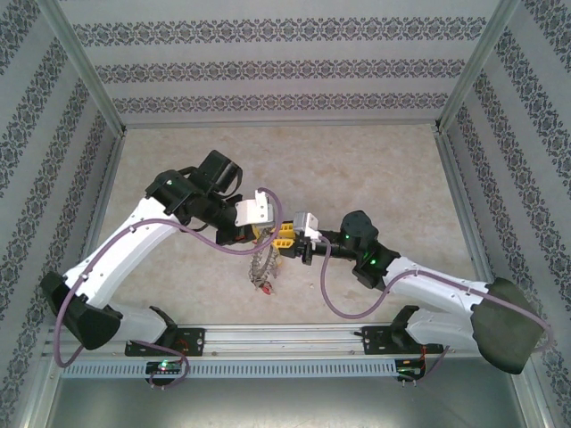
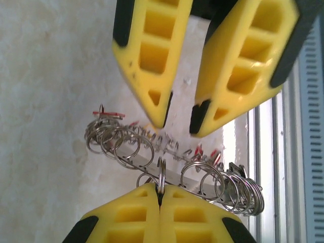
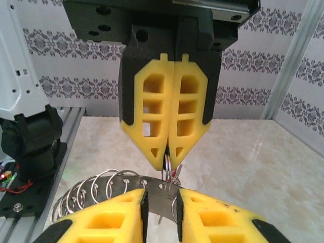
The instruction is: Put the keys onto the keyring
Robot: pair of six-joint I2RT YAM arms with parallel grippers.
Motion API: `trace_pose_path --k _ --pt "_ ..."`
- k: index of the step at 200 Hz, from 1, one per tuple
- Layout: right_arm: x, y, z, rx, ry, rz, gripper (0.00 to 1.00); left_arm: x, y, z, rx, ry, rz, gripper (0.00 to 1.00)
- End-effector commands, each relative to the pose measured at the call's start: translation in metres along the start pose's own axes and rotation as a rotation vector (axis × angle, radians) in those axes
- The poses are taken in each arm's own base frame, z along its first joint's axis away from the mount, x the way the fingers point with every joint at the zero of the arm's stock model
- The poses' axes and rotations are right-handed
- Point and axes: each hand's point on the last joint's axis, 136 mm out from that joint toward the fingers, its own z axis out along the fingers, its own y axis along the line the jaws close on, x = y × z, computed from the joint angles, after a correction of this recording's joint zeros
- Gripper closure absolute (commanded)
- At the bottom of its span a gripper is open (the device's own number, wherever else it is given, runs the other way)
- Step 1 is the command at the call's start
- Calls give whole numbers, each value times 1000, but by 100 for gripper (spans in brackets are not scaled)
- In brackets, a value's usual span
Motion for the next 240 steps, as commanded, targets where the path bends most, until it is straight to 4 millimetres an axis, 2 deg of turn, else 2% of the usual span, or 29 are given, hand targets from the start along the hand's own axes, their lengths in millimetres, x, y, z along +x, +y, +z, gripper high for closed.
trace_pose_path --k 1,22,68,99,143,222,240 --pt "1 0 4 0 55 -34 77 3 -2 -6 -10 61 35 100" --pt "5 3 10 -20 57 -25 76 -3 0 -8 -26 42 49 100" --pt "-4 1 20 -12 -1 10 75 -8 -3 -8 -12 19 55 100" --pt "-12 -3 19 12 -39 16 74 -6 -5 -10 -12 23 62 100" --pt "-14 -4 20 16 -50 28 69 -6 -6 -11 -12 16 67 100" --pt "-8 -4 30 13 -32 59 77 -10 -7 -14 -16 -1 66 100" --pt "-8 -3 30 8 -33 54 87 -9 -6 -13 -17 4 67 100"
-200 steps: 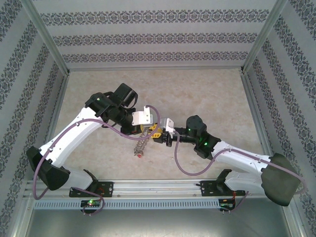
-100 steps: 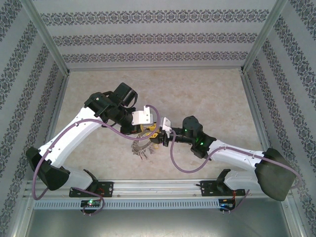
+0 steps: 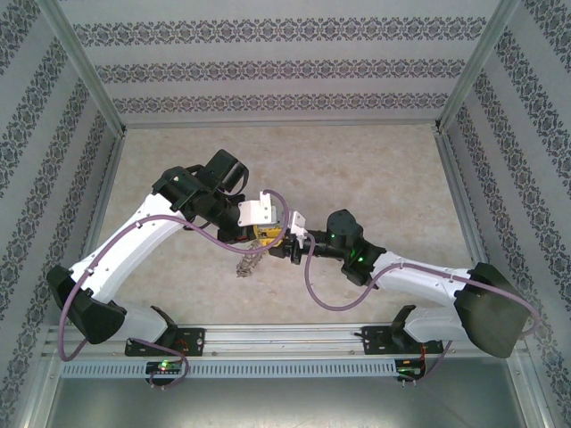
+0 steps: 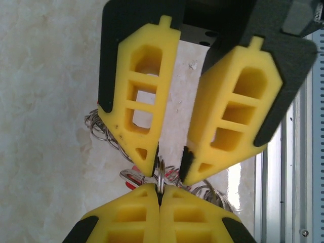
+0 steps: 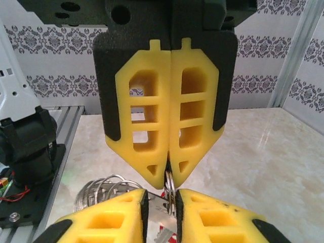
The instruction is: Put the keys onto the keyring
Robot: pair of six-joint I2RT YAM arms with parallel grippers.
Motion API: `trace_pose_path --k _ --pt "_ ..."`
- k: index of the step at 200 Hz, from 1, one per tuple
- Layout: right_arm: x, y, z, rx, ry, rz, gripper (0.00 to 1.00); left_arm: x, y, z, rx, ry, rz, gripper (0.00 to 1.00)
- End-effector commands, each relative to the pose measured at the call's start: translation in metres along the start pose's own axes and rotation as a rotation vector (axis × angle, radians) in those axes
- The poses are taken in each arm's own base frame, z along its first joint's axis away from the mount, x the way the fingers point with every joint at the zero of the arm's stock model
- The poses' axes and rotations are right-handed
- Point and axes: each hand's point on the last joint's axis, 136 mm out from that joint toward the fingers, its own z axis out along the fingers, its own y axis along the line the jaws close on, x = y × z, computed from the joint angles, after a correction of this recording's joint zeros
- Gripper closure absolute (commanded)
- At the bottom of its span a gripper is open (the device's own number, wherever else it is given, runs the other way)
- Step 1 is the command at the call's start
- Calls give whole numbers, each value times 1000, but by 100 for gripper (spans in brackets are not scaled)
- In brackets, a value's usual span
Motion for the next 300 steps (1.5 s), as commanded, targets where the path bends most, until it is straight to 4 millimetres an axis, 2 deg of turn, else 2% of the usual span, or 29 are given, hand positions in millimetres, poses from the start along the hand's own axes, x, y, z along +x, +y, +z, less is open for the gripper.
trace_pose_path --k 1,27,48,62,71,93,116,136,165,198,246,283,300 --pt "-18 0 4 0 -49 -13 88 -10 -7 -14 -9 -44 46 100" --pt "-21 1 3 -8 -55 -22 100 -10 -6 -13 -7 -39 35 100" --pt "-22 1 1 0 -63 -32 100 -12 -9 -14 -5 -68 40 79" --pt "-22 0 -2 16 -64 -28 100 -12 -9 -17 -34 -102 39 75" --pt "-31 0 -6 23 -101 -43 100 -11 -7 -21 -69 -136 24 71" --pt "-41 -3 -17 41 -150 -39 100 -8 -4 -33 -123 -223 -20 62" --pt "-52 -6 -28 45 -209 1 100 -6 -7 -41 -143 -273 -50 62" --pt "-57 -2 -32 26 -226 16 100 -8 0 -39 -201 -321 -50 62" --pt "-65 -1 -31 10 -252 25 100 -22 6 -39 -224 -412 -18 60" --pt "-70 1 -30 -9 -267 25 100 -26 10 -36 -229 -421 27 60" --pt "-69 2 -24 -32 -265 36 100 -29 0 -34 -177 -425 91 66" --pt "-73 1 -22 -39 -277 39 100 -28 -16 -33 -115 -434 167 86" --pt "-76 0 -23 -33 -288 46 100 -24 -19 -32 -101 -418 176 89"
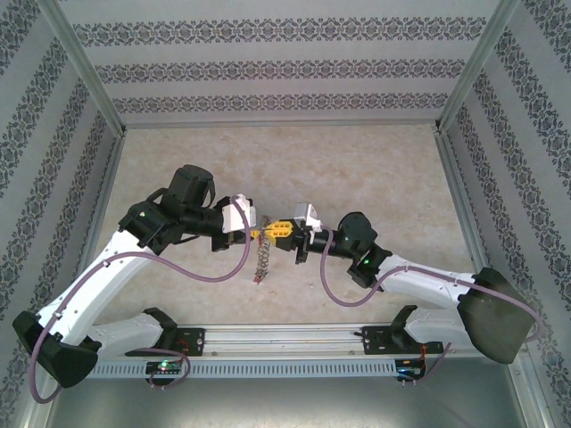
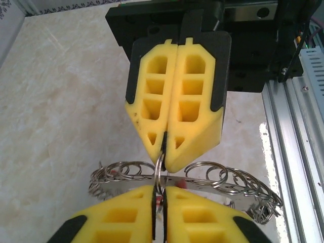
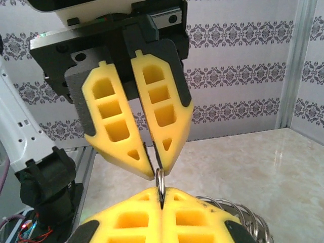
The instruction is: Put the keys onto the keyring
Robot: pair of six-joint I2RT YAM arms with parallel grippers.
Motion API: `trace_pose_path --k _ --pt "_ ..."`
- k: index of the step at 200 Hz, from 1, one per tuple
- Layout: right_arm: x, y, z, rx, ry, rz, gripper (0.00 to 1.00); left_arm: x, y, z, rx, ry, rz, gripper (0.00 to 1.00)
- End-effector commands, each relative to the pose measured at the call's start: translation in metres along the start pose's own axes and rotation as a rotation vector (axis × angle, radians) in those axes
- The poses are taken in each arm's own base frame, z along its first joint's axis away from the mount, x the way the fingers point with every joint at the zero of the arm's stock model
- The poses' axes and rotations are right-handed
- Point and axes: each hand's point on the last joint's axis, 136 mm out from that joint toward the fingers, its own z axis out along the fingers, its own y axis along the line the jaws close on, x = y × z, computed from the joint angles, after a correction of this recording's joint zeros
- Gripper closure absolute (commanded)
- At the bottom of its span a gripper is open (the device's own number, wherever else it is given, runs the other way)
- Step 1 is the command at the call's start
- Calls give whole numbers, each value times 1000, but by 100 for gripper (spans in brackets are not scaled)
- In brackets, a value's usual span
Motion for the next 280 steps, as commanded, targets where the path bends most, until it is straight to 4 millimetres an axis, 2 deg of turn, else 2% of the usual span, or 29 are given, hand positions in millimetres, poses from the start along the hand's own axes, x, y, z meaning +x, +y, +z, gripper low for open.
trace_pose_path --k 1,14,31,71,90,115,126,198,236,263,280 --pt "-47 6 1 -29 -140 -59 100 -7 -13 -8 57 -26 58 89" --pt "-48 7 0 -33 -147 -55 100 -3 -16 -8 67 -13 71 87" --pt "-48 9 0 -36 -148 -54 100 4 -14 -6 49 16 73 72" --pt "-46 11 1 -44 -145 -46 100 5 -3 -3 3 16 78 71" --pt "-46 9 2 -42 -155 -37 100 -1 -2 -2 8 -7 82 75" --pt "-48 10 2 -43 -165 -35 100 -1 -3 -2 17 -6 87 91" --pt "-49 9 2 -36 -169 -37 100 1 -4 -2 20 3 81 94" --pt "-49 12 6 -47 -171 -29 100 7 2 -1 -21 24 66 99" --pt "-51 6 4 -9 -179 -35 100 5 -2 -3 -21 7 65 92" --pt "-46 2 4 22 -164 -42 100 1 -5 -5 -21 -25 66 100" --pt "-45 1 5 24 -159 -40 100 0 -5 -7 -26 -26 67 100"
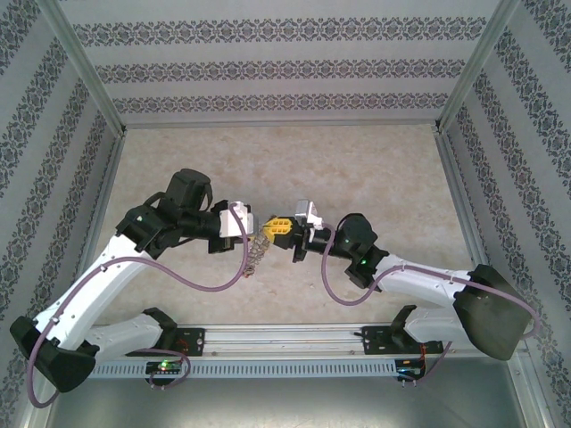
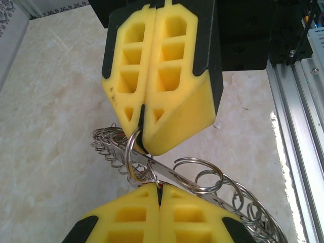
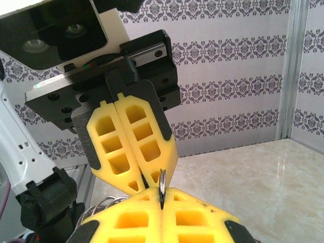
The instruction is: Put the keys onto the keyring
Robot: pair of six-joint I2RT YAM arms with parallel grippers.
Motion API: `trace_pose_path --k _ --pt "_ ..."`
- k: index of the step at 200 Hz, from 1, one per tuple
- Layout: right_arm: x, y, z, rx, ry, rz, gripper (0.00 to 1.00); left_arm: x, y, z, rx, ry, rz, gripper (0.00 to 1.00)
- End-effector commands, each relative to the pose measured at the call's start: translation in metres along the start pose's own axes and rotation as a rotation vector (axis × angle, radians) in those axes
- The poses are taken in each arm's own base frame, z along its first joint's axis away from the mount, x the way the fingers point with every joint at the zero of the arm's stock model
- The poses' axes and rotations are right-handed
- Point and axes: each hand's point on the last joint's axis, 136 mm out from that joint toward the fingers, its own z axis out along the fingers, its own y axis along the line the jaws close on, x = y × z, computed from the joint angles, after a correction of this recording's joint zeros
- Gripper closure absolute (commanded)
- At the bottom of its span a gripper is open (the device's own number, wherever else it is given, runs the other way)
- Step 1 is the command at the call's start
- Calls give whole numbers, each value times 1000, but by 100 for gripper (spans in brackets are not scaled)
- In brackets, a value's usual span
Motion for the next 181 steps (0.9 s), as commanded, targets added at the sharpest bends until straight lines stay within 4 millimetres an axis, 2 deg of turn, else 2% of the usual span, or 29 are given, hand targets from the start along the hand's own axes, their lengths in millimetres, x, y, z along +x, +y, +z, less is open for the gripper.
trace_pose_path --k 1,70,132,181 --pt "-32 5 3 0 -95 -70 100 -8 -2 -4 -2 -45 3 100" --pt "-17 12 3 -28 -14 -82 100 -6 8 -9 -56 -1 55 100" --pt "-7 22 3 -85 70 -65 100 21 18 -4 -102 139 141 100" --pt "0 19 13 -102 102 4 100 9 20 3 -121 60 259 100"
